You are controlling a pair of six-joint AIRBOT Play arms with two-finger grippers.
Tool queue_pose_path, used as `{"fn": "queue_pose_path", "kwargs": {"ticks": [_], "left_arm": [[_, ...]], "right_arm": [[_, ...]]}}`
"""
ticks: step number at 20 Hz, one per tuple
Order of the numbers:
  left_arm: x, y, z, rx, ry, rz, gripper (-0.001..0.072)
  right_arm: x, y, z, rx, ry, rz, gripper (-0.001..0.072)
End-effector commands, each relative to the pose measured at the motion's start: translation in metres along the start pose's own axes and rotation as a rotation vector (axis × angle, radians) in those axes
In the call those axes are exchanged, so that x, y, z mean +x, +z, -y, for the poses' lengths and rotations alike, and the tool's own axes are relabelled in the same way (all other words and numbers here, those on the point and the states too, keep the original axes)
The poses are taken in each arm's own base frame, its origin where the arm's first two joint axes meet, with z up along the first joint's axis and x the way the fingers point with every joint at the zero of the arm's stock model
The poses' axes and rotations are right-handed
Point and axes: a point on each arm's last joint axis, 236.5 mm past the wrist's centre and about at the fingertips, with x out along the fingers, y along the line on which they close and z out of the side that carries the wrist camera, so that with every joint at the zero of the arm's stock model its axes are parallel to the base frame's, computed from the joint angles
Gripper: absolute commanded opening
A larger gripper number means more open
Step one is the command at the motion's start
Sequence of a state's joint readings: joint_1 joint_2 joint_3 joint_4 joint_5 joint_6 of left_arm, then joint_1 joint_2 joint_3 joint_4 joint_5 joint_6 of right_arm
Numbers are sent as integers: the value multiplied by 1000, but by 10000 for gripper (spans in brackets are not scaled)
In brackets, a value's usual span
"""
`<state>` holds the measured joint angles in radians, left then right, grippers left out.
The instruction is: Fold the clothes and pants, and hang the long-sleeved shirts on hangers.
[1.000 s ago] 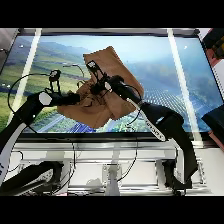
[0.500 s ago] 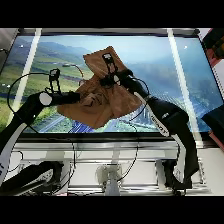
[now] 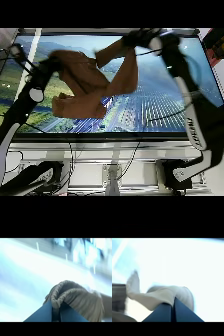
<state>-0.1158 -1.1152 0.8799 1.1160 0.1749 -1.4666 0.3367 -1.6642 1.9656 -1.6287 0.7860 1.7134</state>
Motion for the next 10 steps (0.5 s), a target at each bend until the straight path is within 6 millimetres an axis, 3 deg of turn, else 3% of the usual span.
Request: {"fn": "queue_pose_path", "kwargs": {"ticks": [1,4,6,8,10], "left_arm": [[-14,88,-26,-4,67,313,36],[-24,111,-57,1,133,372,36],[-26,110,-77,1,171,344,36],[-20,79,-101,26,211,186,36],[-17,29,-130,67,249,-46,36]], "right_arm": [[-64,48,78,65,-117,99,15],[-83,46,140,126,-213,86,14],[-85,26,170,193,-244,24,15],[-81,-13,190,249,-265,-88,14],[-70,-70,206,286,-296,-238,14]]}}
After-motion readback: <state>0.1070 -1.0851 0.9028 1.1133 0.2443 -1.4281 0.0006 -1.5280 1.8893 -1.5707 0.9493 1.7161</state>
